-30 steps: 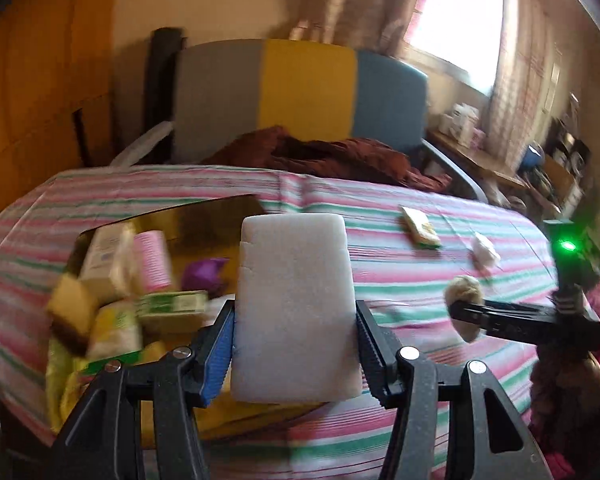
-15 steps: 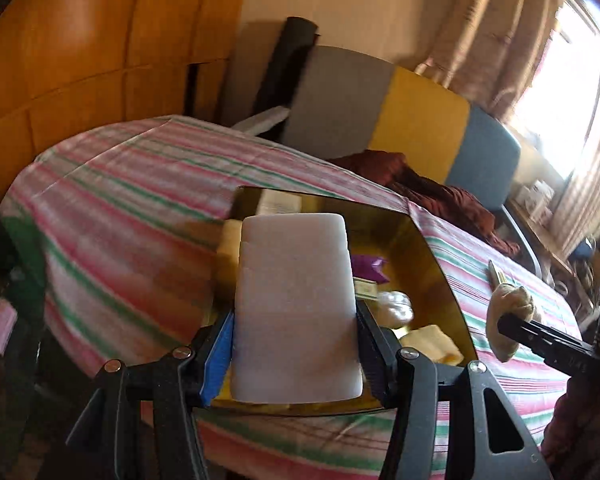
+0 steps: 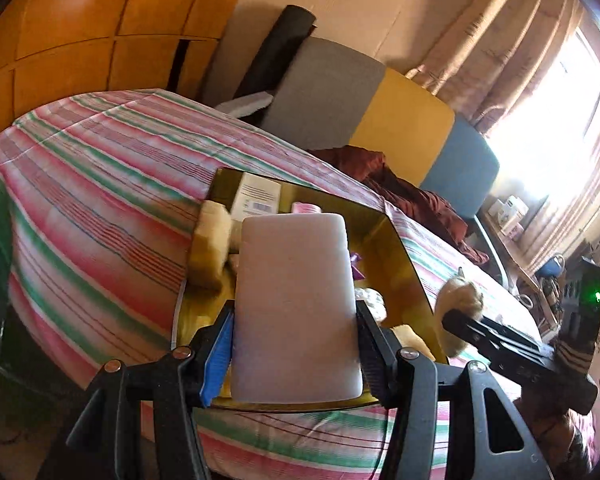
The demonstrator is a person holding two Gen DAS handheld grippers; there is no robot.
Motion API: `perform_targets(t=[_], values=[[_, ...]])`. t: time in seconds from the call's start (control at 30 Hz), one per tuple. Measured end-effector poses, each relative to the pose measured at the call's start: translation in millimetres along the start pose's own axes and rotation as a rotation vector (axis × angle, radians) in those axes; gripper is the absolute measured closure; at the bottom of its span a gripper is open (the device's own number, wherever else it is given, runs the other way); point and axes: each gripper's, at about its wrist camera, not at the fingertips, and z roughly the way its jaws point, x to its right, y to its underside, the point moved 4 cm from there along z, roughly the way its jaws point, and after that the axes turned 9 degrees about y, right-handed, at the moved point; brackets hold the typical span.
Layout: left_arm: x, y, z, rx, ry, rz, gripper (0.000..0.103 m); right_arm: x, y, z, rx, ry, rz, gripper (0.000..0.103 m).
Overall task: Organize objects
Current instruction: 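Carry white block with left tool while right tool carries sock bundle to the gold tray, then lower both items into the gold tray and open both tools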
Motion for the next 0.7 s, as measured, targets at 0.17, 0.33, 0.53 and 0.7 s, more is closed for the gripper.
perform_targets(t=[0.17,0.33,0.53,0.7], values=[[4,2,9,-0.019,0.007,0.013,0.047,0,-8,4,0.001,0.003,-0.004,0.042],[1,3,14,-0.029,0.006,0.010,0.047,-7,-14,13,-0.003,0.008,-0.019,0.042],[-9,4,16,-0.033,-0.017,-0.019,0.047,-28,-21,14,0.016,-0.046,-0.074,0.042],[-17,1,14,-0.020,-0.039,-0.031,0.047,-57,-29,25,0.035,-0.091,-0.140,0.042]])
